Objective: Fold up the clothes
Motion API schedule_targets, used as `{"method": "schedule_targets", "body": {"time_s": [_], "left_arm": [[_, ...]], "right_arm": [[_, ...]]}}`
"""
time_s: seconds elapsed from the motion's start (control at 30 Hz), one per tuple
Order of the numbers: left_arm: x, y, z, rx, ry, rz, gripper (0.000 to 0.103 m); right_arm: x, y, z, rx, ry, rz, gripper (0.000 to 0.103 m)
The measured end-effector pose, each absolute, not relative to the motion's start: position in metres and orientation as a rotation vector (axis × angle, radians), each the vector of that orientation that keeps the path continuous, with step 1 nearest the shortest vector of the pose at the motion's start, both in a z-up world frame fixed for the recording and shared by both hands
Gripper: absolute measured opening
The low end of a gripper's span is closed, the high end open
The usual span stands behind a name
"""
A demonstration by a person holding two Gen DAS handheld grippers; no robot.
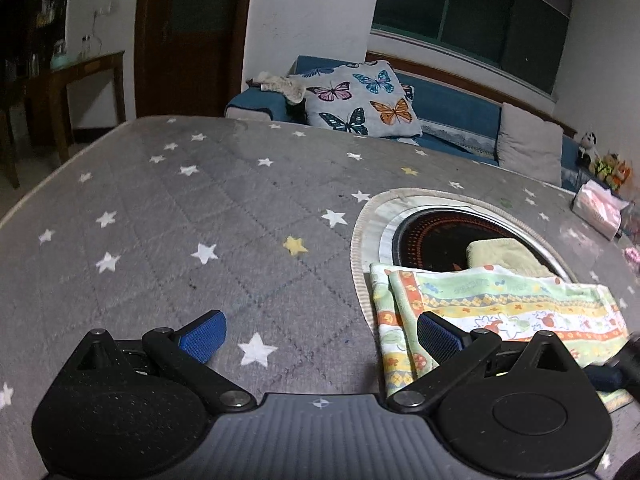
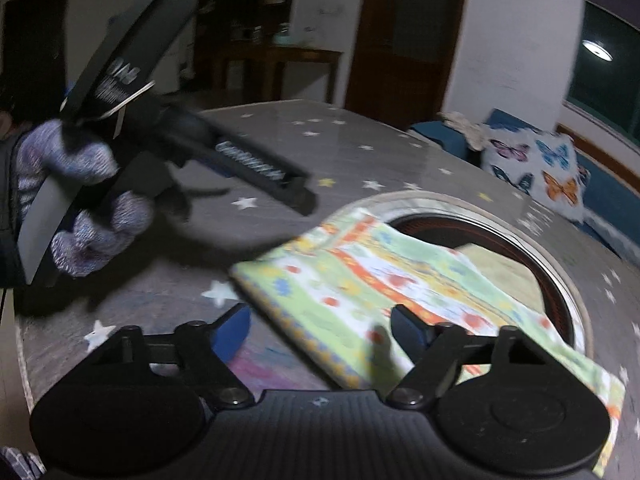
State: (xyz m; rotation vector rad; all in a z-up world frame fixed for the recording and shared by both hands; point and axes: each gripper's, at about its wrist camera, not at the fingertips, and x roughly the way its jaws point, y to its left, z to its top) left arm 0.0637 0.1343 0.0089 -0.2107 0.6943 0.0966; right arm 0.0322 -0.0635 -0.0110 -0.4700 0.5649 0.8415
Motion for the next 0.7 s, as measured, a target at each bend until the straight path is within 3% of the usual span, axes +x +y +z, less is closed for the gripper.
{"method": "schedule_targets", "body": {"time_s": [0.2,0.27,0.37,0.47,0.7], "left_arm": [[0.063,0.143,0.009,-0.325,0.729,0.055,0.103],[0.063,0.145,0.009,-0.374,0.740,0.037,0.103],[0.064,0.147,0.010,-0.443,0.758,0.013,0.103],[0.066,0.148,0.010,-0.514,0.783,-0.016,0.102],[0.073,0.142,0.005,-0.668,0.825,-0.087,0.101]], "right_arm": [[0.021,-0.035,-0.020,-0.629,0.508,0.846,0.049],[0.020,-0.032,-0.021,-0.641,0.501,0.853,0.034],[0.022,-0.034,-0.016,-0.604,0.507,0.852,0.022],[0.021,-0.040,-0.007,-0.558,0.497,0.854,0.015],[0.025,-0.060,0.015,-0.440,0.498,0.846,0.011]]}}
